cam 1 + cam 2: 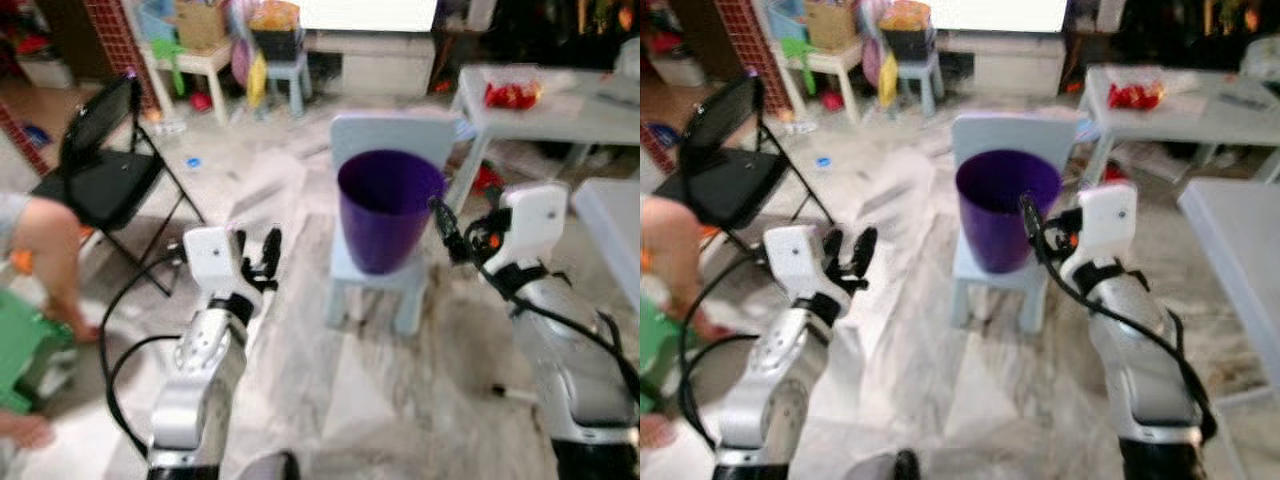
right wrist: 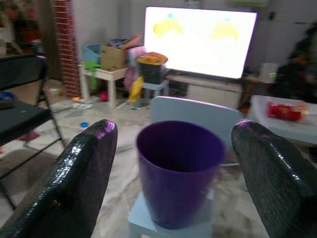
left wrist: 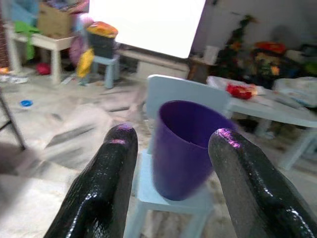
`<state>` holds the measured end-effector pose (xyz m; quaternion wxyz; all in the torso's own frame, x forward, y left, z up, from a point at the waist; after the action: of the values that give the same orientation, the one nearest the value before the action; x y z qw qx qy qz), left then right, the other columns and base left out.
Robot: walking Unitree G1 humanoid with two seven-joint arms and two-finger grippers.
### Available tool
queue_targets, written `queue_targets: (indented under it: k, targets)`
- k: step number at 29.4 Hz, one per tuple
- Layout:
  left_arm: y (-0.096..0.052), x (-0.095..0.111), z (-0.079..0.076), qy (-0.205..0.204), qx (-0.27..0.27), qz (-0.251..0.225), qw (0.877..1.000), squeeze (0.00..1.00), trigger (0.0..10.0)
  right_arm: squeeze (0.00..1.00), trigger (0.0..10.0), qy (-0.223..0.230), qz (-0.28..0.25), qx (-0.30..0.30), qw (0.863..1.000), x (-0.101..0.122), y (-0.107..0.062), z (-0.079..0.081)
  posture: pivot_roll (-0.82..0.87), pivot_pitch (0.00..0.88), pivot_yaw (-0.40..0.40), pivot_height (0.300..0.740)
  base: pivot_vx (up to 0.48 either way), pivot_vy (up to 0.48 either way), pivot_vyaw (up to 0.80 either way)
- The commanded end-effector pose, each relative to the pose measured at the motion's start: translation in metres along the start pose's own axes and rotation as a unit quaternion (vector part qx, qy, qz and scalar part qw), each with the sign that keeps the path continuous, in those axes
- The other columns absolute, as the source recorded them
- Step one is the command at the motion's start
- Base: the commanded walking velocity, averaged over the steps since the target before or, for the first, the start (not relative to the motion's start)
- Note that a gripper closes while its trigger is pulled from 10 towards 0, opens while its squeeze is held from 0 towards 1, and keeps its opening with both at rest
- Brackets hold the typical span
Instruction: Picking trash to rubbish bin
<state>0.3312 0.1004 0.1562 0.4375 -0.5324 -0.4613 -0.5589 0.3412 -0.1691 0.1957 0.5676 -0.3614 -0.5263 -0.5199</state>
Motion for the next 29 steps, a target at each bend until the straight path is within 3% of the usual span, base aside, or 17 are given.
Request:
queue_targets:
  k: [1,9,19,29]
  targets:
    - [-0.0002,0.0001,-0.0004,-0.011,0.003,-0.001,1.0,0.0,10.0,0.0,10.0,-0.002,-0.002,0.009,1.0,0.002,0.0022,0.0042,-0.02,0.082,-0.02,0.74,-0.281,0.0,0.0]
    - [-0.0004,0.0003,-0.0004,-0.011,0.003,-0.002,1.0,0.0,10.0,0.0,10.0,-0.003,-0.003,0.009,1.0,0.0018,0.0022,0.0044,-0.02,0.079,-0.019,0.74,-0.263,0.0,0.0]
    - [-0.0001,0.0003,0.0011,-0.007,0.009,-0.003,1.0,0.0,10.0,0.0,10.0,-0.002,0.0,0.005,1.0,0.0017,0.0016,0.0029,-0.03,0.083,-0.02,0.74,0.0,0.0,0.0]
    - [0.0012,0.0016,0.0017,-0.012,0.008,-0.006,1.0,0.0,10.0,0.0,10.0,-0.005,0.005,0.006,1.0,0.0,0.0005,0.0026,-0.03,0.089,-0.018,0.74,0.0,0.0,-0.74]
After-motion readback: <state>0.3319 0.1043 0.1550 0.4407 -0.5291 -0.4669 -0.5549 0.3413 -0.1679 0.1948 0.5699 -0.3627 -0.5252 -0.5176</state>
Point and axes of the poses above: a point about 5 cm out from each wrist's last joint towards the gripper, its own y axis pointing out of the wrist towards the gripper, its own x axis along the axis of the wrist's last joint, z = x × y, the point moved 5 cm from there along y, pointing out of the wrist towards the gripper, and after that the axes turned 15 degrees about y, right-handed, at the moved point
